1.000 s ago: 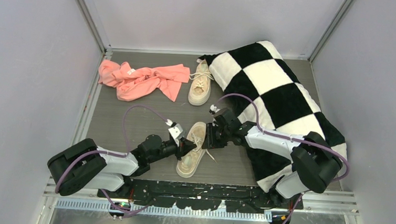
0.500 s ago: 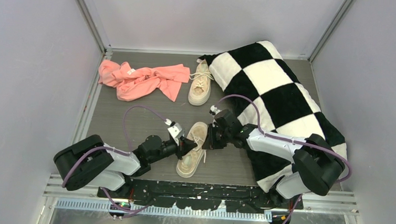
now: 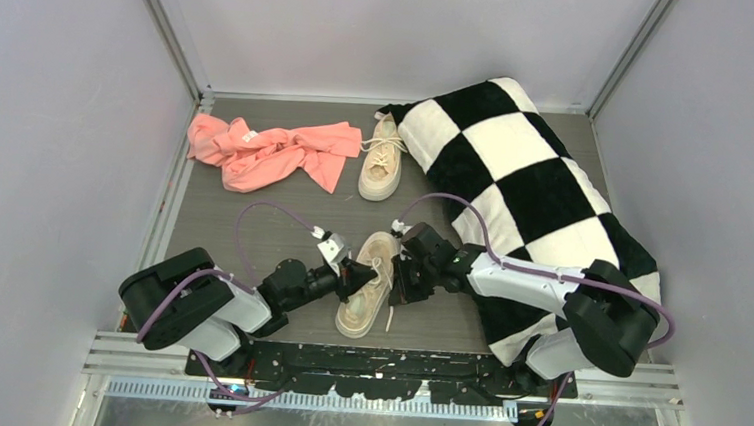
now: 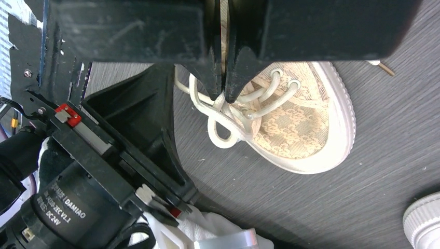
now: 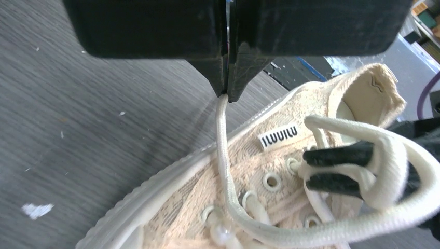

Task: Tie the shoes
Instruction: Wrap the shoelace around the shoelace.

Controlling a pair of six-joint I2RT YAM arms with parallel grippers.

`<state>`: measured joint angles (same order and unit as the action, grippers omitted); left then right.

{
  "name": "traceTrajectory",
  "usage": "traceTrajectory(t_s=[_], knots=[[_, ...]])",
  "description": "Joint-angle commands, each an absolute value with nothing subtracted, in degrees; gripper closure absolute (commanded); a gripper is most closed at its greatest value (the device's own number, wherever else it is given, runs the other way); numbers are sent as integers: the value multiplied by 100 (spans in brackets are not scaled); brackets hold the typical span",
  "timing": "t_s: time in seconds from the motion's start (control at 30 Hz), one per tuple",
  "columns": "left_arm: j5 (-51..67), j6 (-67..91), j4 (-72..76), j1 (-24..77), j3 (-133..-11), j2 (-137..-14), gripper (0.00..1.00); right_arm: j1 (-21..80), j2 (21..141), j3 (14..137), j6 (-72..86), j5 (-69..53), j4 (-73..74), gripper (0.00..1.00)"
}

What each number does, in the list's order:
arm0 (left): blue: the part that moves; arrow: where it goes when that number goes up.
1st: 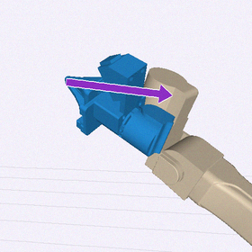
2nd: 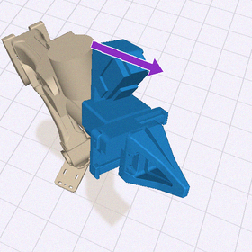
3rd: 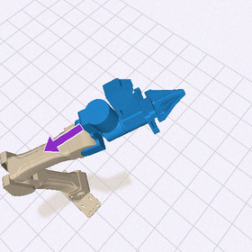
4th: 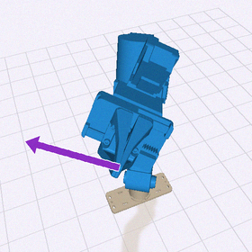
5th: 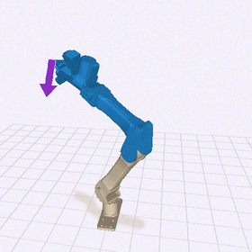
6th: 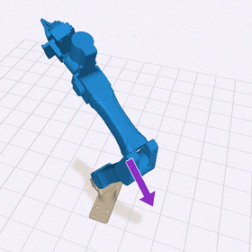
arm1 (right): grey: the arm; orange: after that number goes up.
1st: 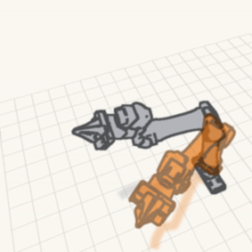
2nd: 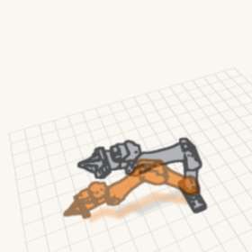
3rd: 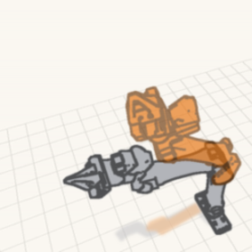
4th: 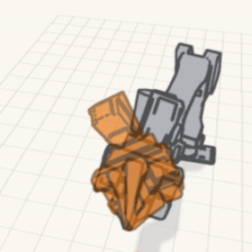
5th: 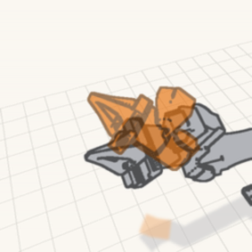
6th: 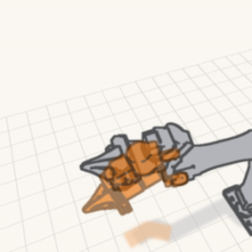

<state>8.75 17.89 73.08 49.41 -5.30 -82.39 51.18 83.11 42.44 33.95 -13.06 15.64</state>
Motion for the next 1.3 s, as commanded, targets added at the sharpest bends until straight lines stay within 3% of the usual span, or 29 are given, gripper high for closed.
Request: traceTrajectory(t_s=[0.0, 1.27], knots=[[677, 1745, 7851, 4913, -469, -8164, 100, 5168, 8059, 4234, 3219, -1441, 1807, 99], [352, 1725, 7893, 4913, -387, -8031, 100, 5521, 8633, 4020, 3267, -2023, 1699, 99]])
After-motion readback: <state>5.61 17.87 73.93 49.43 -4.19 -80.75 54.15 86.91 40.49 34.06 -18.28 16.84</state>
